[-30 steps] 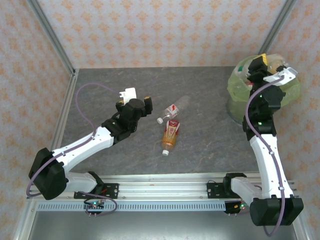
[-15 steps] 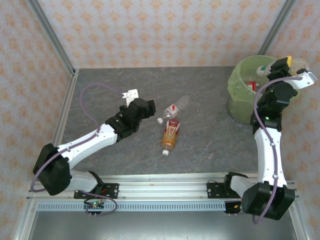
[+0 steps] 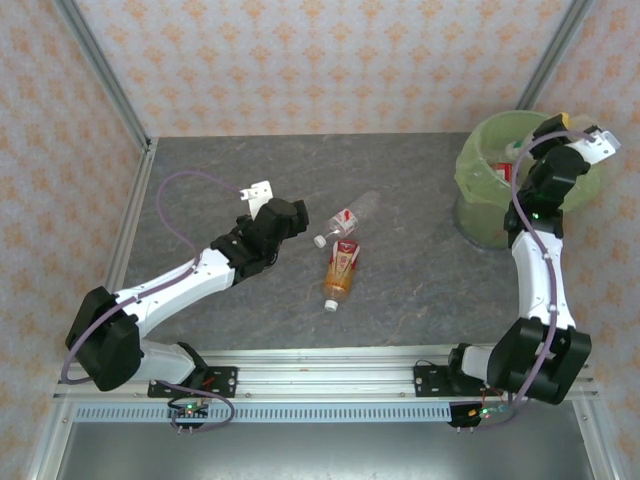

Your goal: Put the plastic bottles in the bin

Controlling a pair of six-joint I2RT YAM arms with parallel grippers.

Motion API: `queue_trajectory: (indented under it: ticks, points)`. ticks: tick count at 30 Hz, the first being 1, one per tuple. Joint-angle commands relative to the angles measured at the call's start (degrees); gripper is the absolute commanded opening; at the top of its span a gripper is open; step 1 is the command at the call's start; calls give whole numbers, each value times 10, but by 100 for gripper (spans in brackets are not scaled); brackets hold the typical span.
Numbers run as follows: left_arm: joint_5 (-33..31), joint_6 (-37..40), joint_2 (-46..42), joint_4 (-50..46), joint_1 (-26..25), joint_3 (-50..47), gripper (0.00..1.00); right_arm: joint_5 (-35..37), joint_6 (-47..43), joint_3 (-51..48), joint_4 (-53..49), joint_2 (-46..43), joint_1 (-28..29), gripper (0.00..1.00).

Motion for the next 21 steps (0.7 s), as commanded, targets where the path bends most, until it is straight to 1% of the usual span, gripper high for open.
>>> queue_trajectory:
  ticks: [1, 5, 9, 10, 13, 15, 17, 21]
  points:
    - [-26, -11, -11, -15, 4, -3, 100, -24, 18, 33, 0, 21, -2, 38]
    - [-26, -13, -8, -15, 4, -3, 100, -28, 30, 51, -2, 56, -3, 40]
    - [-24, -16, -6, -17, 4, -3, 100, -61, 58, 74, -45, 86, -3, 47]
    - [-23, -17, -5, -19, 4, -4, 100, -67, 65, 79, -58, 92, -2, 50]
    - [-22, -18, -2, -26, 4, -1, 100, -70, 81, 93, -103, 106, -2, 65]
    - [-19, -18, 1, -29, 4, 0, 100, -72, 80, 114, -152, 113, -2, 75]
    - [-19, -18, 4, -32, 4, 1, 100, -75, 79, 128, -187, 115, -3, 81]
    - [-19, -20, 7, -32, 4, 2, 100, -77, 75, 121, -198, 103, -3, 87]
